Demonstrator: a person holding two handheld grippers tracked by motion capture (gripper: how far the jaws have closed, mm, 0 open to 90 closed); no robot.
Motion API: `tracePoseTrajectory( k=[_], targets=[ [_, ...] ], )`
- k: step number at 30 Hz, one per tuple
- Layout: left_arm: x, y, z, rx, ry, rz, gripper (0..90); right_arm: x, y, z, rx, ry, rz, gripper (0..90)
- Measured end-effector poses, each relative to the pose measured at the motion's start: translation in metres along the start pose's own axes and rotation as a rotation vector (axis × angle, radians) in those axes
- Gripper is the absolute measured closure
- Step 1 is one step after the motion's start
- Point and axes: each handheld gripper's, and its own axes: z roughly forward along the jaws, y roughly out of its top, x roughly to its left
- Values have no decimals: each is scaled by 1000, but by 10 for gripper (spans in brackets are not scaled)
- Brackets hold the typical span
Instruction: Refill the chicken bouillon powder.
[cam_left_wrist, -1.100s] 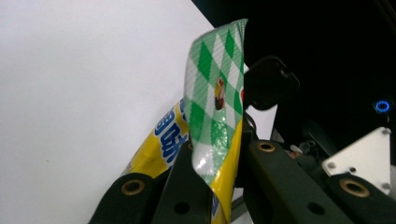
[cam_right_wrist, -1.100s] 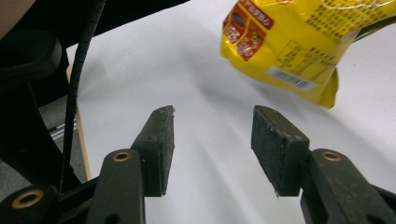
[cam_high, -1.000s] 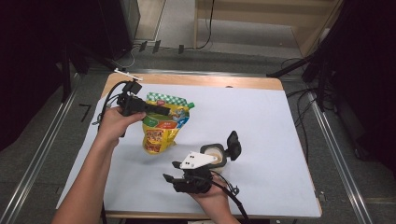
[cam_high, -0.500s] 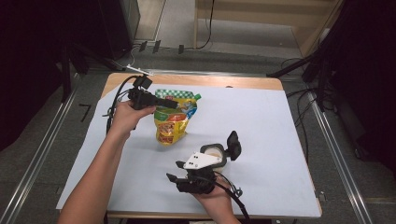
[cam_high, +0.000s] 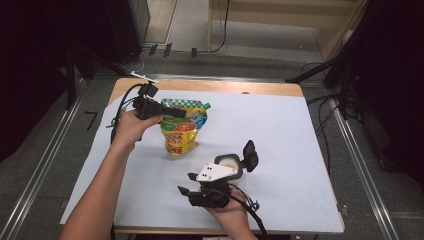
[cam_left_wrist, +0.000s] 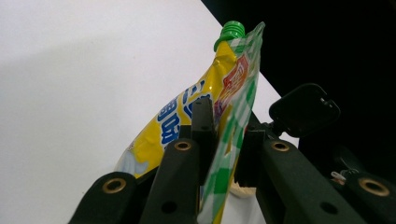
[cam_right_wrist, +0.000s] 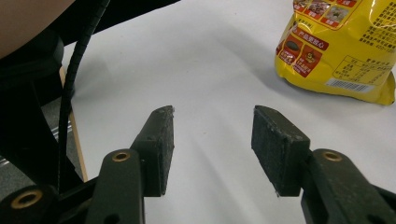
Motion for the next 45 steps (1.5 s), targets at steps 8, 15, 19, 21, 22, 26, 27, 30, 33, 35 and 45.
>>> tracePoseTrajectory(
  k=[8, 15, 19, 21, 22, 26, 27, 30, 33, 35, 45],
  targets=[
    [-9, 0, -3, 0, -20, 26, 734, 1, 0, 0, 0, 10, 0, 502],
    [-12, -1, -9, 3, 15, 28, 678, 1, 0, 0, 1, 8, -2, 502],
    [-15, -2, -12, 3, 30, 36, 640, 1, 0, 0, 3, 9, 0, 502],
    [-16, -3, -13, 6, 40, 39, 627, 1, 0, 1, 3, 11, 0, 502],
    [-16, -3, -14, 9, 41, 42, 627, 1, 0, 1, 1, 14, -2, 502],
    [-16, -5, -19, 13, 49, 36, 611, 1, 1, 0, -5, 16, 1, 503],
    [-16, -6, -20, 13, 50, 31, 607, 1, 1, 0, -6, 16, 0, 503],
    [-16, -10, -24, 10, 63, 19, 593, 1, 2, -1, -6, 17, -1, 503],
    [-15, -15, -27, 13, 69, 16, 585, 0, 3, -2, -8, 13, -3, 503],
    [-14, -18, -29, 10, 74, 11, 581, 0, 3, -3, -8, 15, -2, 503],
    [-11, -26, -39, -7, 83, 3, 540, -1, 4, -3, -4, 15, -9, 502]
  ],
)
